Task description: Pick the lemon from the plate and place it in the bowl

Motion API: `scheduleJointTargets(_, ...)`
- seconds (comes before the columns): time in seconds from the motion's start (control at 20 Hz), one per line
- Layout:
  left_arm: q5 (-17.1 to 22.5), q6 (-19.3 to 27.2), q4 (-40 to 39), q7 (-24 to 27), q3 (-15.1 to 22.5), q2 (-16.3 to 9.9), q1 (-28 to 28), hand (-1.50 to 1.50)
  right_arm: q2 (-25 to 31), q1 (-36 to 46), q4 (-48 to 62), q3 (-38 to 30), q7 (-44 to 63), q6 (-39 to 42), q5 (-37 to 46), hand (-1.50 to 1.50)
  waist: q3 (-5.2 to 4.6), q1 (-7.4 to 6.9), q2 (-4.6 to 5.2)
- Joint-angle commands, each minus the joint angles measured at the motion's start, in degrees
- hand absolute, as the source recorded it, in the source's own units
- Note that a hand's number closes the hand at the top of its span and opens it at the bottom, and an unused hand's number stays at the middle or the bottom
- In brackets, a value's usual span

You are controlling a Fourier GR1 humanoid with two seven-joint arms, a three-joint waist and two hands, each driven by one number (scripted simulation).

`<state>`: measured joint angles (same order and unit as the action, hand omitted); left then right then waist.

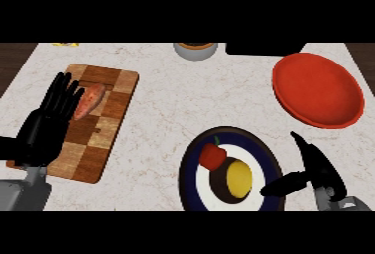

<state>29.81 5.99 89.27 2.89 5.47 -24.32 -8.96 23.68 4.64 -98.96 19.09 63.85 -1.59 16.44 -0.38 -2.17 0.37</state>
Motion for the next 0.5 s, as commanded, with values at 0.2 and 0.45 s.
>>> scheduleJointTargets(0.2,0.17,-0.43,-1.2,-0.28,-1.08,0.35,-0.97,0.0,-1.57,12.22,0.56,0.59,21.23,9.64,-9.5,-1.5,0.12,1.51,-0.39)
scheduleJointTargets(0.45,-0.73,-0.96,-0.55,1.88,-1.35,0.73,2.93,0.0,-2.45,14.89,3.54,0.57,21.33,8.38,-12.32,-1.5,0.1,1.63,-0.58)
